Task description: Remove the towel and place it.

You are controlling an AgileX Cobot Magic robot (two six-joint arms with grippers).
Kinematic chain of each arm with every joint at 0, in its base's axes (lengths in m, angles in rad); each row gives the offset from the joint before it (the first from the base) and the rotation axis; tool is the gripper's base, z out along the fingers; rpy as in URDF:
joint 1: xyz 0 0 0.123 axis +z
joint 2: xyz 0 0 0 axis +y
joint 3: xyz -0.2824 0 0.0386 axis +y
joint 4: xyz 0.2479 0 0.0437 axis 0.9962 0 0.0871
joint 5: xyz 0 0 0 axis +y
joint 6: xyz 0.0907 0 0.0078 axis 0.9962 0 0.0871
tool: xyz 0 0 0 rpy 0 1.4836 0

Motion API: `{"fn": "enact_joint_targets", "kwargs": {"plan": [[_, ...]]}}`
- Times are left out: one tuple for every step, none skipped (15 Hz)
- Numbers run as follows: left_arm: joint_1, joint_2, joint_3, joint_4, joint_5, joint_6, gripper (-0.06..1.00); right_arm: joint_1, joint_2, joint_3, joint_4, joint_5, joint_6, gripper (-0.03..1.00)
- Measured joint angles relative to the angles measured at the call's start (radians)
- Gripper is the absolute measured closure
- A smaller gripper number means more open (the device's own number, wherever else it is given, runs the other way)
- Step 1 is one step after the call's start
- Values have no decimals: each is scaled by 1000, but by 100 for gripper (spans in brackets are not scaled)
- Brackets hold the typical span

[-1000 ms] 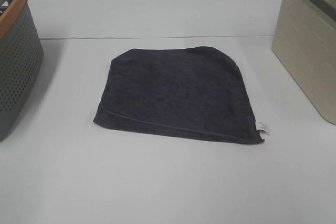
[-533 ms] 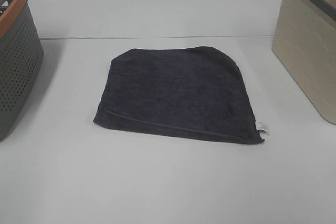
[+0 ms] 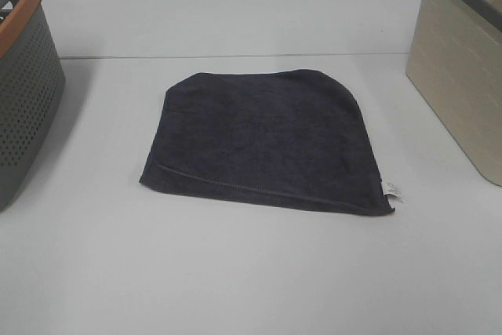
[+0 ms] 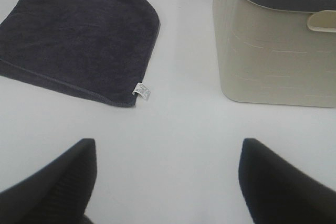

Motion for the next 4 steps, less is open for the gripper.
{"fn": "enact_joint_targets", "kwargs": {"plan": [[0, 0, 0, 0, 0, 0, 19, 0, 0, 0, 0, 0, 0, 23], [0, 0, 0, 0, 0, 0, 19, 0, 0, 0, 0, 0, 0, 23], [0, 0, 0, 0, 0, 0, 19, 0, 0, 0, 0, 0, 0, 23], [0, 0, 0, 0, 0, 0, 19, 0, 0, 0, 0, 0, 0, 23]]}}
